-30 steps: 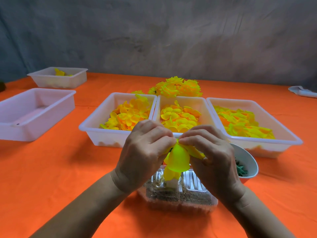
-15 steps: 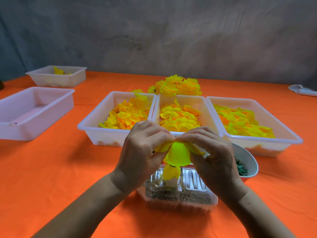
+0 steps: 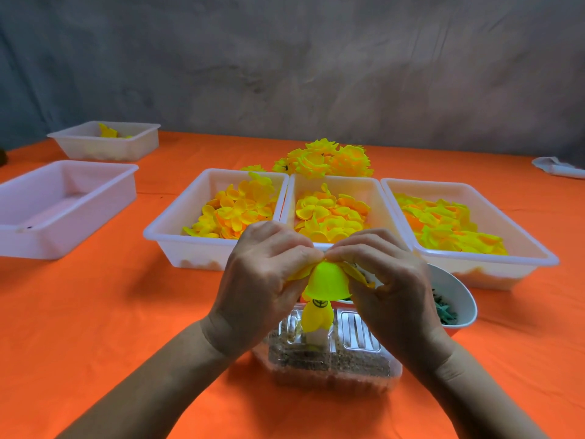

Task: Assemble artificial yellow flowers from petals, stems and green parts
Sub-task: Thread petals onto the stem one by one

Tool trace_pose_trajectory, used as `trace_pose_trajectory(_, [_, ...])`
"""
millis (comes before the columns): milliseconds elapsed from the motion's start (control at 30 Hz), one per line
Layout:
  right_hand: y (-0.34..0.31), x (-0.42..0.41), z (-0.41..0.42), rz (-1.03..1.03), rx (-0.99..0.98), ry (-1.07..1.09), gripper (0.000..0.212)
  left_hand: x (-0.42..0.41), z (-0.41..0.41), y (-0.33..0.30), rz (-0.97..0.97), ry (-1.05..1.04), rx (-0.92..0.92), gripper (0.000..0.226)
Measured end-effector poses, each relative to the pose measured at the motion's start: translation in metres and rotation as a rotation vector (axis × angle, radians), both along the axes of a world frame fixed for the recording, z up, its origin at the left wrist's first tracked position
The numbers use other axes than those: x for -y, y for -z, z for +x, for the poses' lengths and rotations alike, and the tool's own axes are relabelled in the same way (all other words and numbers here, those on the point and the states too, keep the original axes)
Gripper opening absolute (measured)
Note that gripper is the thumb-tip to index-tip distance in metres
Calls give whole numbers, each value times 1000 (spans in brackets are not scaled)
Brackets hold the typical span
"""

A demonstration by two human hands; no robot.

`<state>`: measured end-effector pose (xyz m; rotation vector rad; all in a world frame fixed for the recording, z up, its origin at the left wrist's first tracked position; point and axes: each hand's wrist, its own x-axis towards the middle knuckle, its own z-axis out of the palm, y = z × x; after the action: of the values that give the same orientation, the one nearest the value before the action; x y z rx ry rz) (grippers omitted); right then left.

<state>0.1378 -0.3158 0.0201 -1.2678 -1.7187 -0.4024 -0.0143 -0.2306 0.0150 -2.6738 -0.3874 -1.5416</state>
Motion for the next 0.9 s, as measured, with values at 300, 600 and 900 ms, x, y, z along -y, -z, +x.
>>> trace_pose_trajectory(300, [-6, 4, 1, -65, -109, -84, 21, 6, 0, 0, -138, 43, 35, 16])
trace_pose_trajectory(600, [-1, 4, 4, -6, 28, -18, 15, 13, -1, 2, -284, 107, 108, 17])
trace_pose_trajectory(900, [8, 4, 3, 70, 18, 44, 15, 6, -1, 7, -20, 19, 78, 13])
